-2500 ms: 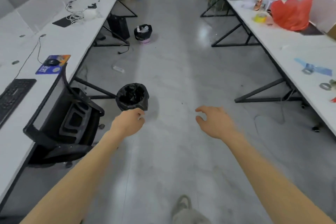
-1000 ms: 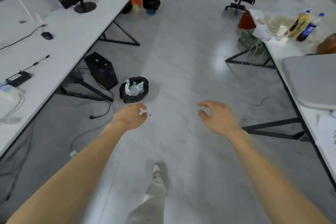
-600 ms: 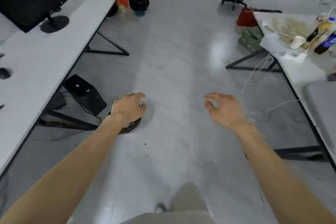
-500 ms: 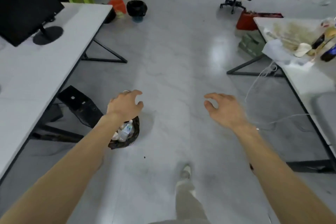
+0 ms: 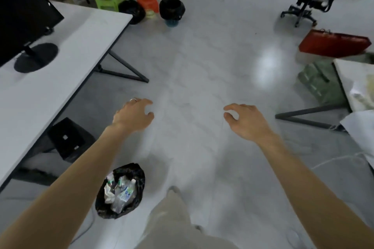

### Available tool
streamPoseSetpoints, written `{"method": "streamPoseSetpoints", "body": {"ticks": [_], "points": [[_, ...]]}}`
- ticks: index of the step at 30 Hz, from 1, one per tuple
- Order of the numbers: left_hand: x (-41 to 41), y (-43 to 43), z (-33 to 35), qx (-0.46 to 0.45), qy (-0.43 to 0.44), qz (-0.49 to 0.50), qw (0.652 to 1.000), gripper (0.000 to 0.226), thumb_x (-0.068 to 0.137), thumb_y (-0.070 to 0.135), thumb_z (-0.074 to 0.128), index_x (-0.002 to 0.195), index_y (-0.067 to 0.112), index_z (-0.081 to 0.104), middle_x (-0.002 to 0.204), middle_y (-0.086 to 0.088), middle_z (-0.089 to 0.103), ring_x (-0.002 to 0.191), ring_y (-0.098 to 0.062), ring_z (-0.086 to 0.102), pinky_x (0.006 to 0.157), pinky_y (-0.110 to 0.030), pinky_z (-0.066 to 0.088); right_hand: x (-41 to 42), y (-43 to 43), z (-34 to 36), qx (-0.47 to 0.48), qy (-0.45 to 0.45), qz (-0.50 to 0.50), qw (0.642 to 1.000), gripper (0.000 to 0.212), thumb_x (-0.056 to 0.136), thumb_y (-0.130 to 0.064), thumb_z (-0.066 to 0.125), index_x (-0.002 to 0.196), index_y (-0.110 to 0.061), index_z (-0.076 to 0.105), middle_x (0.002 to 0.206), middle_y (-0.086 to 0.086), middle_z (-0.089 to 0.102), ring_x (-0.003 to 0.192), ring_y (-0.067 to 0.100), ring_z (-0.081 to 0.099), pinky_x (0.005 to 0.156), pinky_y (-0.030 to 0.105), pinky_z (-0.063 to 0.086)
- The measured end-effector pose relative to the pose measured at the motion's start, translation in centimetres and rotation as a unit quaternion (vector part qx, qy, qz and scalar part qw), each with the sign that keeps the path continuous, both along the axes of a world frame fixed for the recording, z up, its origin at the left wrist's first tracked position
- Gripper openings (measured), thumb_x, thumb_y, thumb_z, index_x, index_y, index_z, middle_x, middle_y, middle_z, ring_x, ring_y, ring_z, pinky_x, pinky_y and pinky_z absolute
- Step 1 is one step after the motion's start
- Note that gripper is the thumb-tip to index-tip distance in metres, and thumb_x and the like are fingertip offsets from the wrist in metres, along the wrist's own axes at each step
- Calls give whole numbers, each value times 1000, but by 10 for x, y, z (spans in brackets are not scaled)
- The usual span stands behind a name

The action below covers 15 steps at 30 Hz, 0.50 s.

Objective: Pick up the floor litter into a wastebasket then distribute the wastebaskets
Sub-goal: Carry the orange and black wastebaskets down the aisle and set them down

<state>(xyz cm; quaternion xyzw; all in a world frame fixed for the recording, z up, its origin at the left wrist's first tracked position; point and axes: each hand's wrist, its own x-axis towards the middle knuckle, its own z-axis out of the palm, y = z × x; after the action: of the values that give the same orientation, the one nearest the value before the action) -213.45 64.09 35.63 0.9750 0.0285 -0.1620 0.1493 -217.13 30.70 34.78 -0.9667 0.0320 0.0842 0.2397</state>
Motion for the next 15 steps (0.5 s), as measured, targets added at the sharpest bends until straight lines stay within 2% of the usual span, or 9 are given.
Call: {"method": "streamPoseSetpoints", "body": {"ticks": [6, 8, 11, 15], "points": [[182, -25, -27, -24, -9, 5, 1000, 50, 94, 38, 51, 143, 35, 43, 150, -4, 39, 133, -28, 43, 106, -45, 40, 188, -20, -9, 5, -5, 13, 1000, 31, 97, -42, 50, 124, -35, 63, 122, -4, 67, 124, 24, 53, 100, 34, 46], [253, -30, -31, -46, 3, -2, 999, 50, 94, 38, 53, 143, 33, 43, 151, -4, 37, 133, -28, 44, 107, -45, 41, 254, -25, -5, -2, -4, 13, 1000, 31, 97, -40, 50, 125, -34, 63, 106, -9, 64, 122, 25, 53, 97, 34, 46], [353, -36, -31, -62, 10, 1, 998, 49, 92, 37, 54, 140, 31, 47, 148, -5, 41, 129, -28, 49, 106, -46, 43, 343, -33, 2, -1, -19, 17, 1000, 32, 99, -37, 51, 128, -32, 63, 84, -22, 47, 124, 28, 51, 99, 35, 44], [474, -56, -26, -50, 3, -9, 999, 48, 91, 36, 53, 139, 32, 49, 144, -5, 46, 121, -29, 55, 103, -46, 46, 452, -55, 2, 5, -38, 10, 999, 31, 100, -31, 52, 128, -26, 64, 72, -24, 40, 113, 27, 55, 91, 29, 39]]}}
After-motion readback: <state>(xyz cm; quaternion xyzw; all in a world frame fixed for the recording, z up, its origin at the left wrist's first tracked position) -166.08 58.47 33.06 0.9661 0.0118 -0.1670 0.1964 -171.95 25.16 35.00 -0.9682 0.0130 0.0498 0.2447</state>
